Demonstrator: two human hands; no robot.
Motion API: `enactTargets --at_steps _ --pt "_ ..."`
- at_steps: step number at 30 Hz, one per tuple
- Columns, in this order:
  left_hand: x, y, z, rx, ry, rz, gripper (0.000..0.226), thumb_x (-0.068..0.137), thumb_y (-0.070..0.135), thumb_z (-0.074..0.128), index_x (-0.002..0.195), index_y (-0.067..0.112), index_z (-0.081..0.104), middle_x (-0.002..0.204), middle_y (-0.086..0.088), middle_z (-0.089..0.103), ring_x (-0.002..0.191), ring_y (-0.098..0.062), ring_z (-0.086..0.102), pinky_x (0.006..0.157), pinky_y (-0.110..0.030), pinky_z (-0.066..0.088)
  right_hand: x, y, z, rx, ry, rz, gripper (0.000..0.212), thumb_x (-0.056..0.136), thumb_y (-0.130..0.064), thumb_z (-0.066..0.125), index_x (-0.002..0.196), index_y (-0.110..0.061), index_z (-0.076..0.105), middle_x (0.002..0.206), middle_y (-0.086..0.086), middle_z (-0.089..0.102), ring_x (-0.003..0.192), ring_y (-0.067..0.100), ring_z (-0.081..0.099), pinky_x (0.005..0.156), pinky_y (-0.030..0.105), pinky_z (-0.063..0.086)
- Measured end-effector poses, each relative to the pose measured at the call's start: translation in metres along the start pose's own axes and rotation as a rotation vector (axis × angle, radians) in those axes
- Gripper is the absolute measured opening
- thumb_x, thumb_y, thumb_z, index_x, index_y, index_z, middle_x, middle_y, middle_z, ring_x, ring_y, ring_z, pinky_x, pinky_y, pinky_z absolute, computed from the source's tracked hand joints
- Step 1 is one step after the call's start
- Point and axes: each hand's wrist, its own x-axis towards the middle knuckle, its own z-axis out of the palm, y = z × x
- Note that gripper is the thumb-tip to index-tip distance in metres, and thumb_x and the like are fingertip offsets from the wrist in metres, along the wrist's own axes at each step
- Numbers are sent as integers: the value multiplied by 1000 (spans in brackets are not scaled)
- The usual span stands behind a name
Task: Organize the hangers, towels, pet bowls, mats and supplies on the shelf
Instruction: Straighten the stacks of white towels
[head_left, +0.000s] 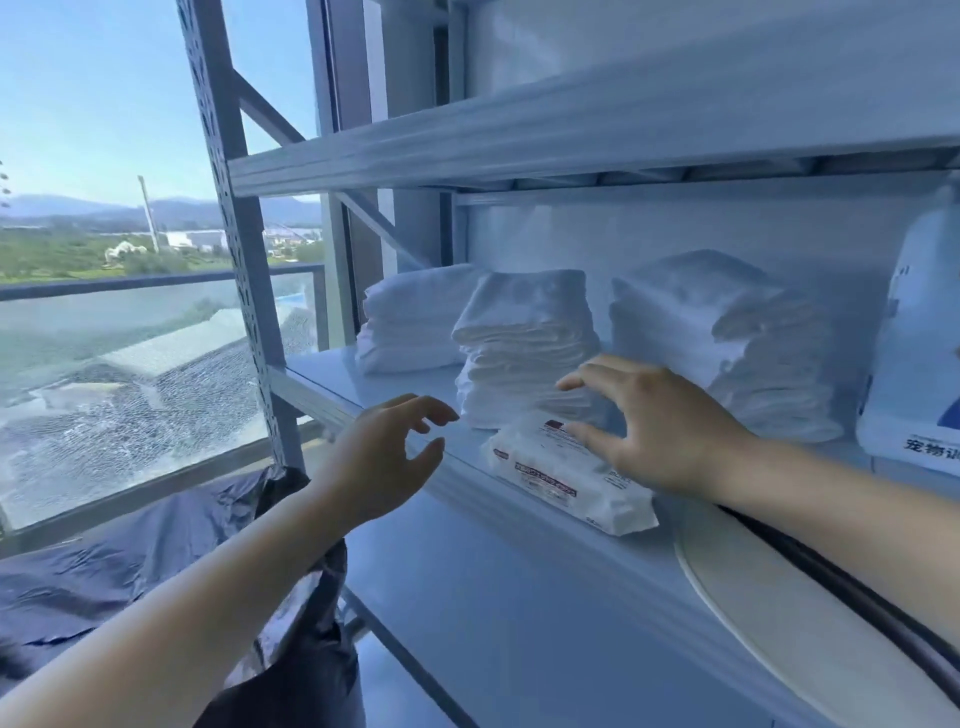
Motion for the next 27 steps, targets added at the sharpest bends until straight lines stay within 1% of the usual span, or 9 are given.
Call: enactTargets --at_steps 4,7,9,13,17,19,21,24,27 --pt "26 -28 2 -47 -32 42 22 87 24 59 106 35 60 104 23 59 93 0 56 81 -28 49 29 8 16 -44 20 77 34 87 -39 59 120 -29 54 124 -15 52 114 9 50 90 31 44" --pt "48 -41 14 -62 -33 71 23 86 25 60 106 37 59 110 18 58 94 -2 54 82 -30 49 47 24 25 -69 38 120 35 87 -37 59 120 -26 55 127 -12 50 117 11 48 94 33 43" --pt "63 -45 24 -78 -14 101 25 85 25 61 107 36 59 116 14 54 97 -5 53 82 -29 48 58 37 29 -81 43 129 36 87 -35 59 122 -24 54 131 -8 46 118 14 47 95 33 41" --pt "95 -44 42 -69 10 140 32 83 25 64 113 33 58 127 10 47 108 -8 49 86 -23 37 85 62 35 -119 32 116 47 86 -35 62 129 -23 49 136 -2 37 122 18 41 97 28 36" --pt "129 -40 53 -27 39 169 39 81 27 68 117 32 55 131 8 45 114 -14 49 90 -22 35 114 82 40 -104 30 93 59 83 -39 65 134 -21 43 137 -1 33 123 18 39 94 20 30" --pt "147 -38 55 16 51 175 47 79 31 70 122 32 51 137 6 41 120 -18 44 94 -26 36 127 92 43 -97 5 75 63 83 -40 65 137 -20 39 141 -1 28 128 18 35 97 20 28" --pt "163 -35 58 75 54 199 57 77 36 71 127 31 47 142 3 36 127 -21 39 99 -33 37 139 101 46 -83 -37 68 69 82 -42 66 141 -22 34 148 -3 19 134 18 27 104 25 29" --pt "180 -34 68 147 -6 188 68 76 43 70 135 32 38 148 2 26 133 -23 29 104 -44 37 152 117 53 -51 -110 70 79 79 -45 68 144 -27 28 154 -8 5 140 15 13 110 31 27" --pt "189 -44 85 177 -43 163 81 74 58 62 142 32 26 149 0 21 136 -24 22 106 -49 35 157 133 63 15 -131 56 83 75 -45 72 143 -34 26 154 -8 2 142 12 8 112 33 25"
